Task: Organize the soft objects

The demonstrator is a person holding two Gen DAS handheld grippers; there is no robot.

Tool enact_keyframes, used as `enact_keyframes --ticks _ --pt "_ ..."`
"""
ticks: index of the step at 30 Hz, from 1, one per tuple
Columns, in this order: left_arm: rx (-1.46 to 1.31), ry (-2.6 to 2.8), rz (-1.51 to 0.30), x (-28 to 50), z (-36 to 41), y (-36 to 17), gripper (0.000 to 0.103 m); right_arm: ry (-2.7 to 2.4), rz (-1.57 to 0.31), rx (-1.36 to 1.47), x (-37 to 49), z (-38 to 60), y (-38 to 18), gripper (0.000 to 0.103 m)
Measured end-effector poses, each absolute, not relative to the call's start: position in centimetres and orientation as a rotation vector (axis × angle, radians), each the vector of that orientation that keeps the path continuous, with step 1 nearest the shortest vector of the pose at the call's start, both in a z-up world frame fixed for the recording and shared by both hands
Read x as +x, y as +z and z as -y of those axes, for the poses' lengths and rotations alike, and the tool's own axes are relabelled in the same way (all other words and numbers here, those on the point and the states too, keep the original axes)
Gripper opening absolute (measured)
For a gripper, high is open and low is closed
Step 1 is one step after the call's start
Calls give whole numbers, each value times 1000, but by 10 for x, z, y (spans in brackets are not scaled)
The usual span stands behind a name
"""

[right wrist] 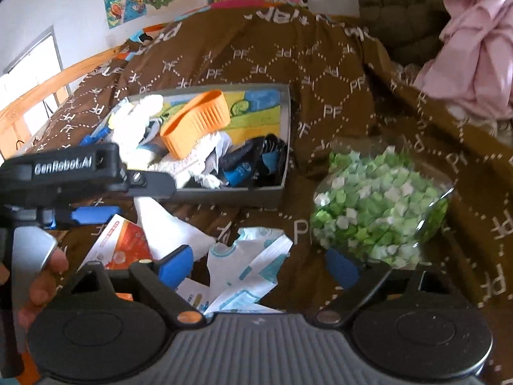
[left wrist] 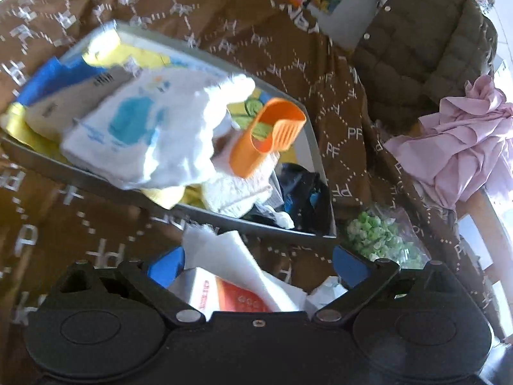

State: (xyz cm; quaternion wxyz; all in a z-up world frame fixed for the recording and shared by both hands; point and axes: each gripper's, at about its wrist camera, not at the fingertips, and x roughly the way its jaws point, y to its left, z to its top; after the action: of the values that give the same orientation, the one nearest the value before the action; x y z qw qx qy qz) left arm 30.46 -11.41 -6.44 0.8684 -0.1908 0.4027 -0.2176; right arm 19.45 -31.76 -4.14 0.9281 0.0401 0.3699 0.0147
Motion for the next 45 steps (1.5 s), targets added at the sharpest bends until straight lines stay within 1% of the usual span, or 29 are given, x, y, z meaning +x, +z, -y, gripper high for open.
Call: enact_keyframes --ticks 2,4,5,7,8,10,11,13,15,17,19,20,22,23,25,28,32,36,40,45 --pt "-402 -448 -865 310 117 -68 96 27 -771 71 197 315 -45 88" --pt "-385 -431 -889 315 120 -70 88 24 -781 72 200 315 -48 83" --pt "-373 -422 -896 316 121 -71 86 23 -784 79 201 315 -49 81" --pt "-350 -407 -901 318 122 -73 75 28 -790 98 203 317 -50 74" --pt "-345 -398 -902 318 122 -74 72 29 -794 105 204 317 -51 71" --pt "-331 -382 -905 320 122 -76 56 29 -802 110 205 316 -53 60" --pt "-320 -372 -903 320 122 -76 53 25 -803 109 204 316 -53 58" --pt "-289 -348 -906 320 122 -76 39 19 -797 106 204 315 -52 56" --pt "-271 -335 -902 320 121 -76 33 16 -796 106 204 314 -52 55" --pt "-258 -326 -895 319 121 -75 30 16 -794 103 204 313 -53 54" --pt "-232 -322 -884 319 122 -75 23 16 -791 104 204 313 -52 52" --pt "-222 -320 -876 318 123 -75 22 16 -789 104 204 313 -52 52" --pt "-217 -321 -865 318 122 -75 16 13 -788 105 204 313 -52 50" --pt "-221 -324 -862 318 121 -76 15 14 -786 105 204 313 -52 50" --pt "-232 -323 -859 319 118 -77 8 15 -783 107 204 313 -51 48" --pt "-269 -335 -837 316 112 -76 4 17 -779 110 204 313 -51 48" --pt "-269 -344 -758 306 111 -68 4 18 -764 113 202 312 -47 47" --pt "-246 -384 -703 292 115 -58 3 23 -738 125 199 312 -44 43" --pt "-232 -422 -632 280 122 -40 2 39 -686 120 194 311 -38 40" --pt "-237 -460 -555 278 129 -14 2 31 -589 99 191 309 -32 39"
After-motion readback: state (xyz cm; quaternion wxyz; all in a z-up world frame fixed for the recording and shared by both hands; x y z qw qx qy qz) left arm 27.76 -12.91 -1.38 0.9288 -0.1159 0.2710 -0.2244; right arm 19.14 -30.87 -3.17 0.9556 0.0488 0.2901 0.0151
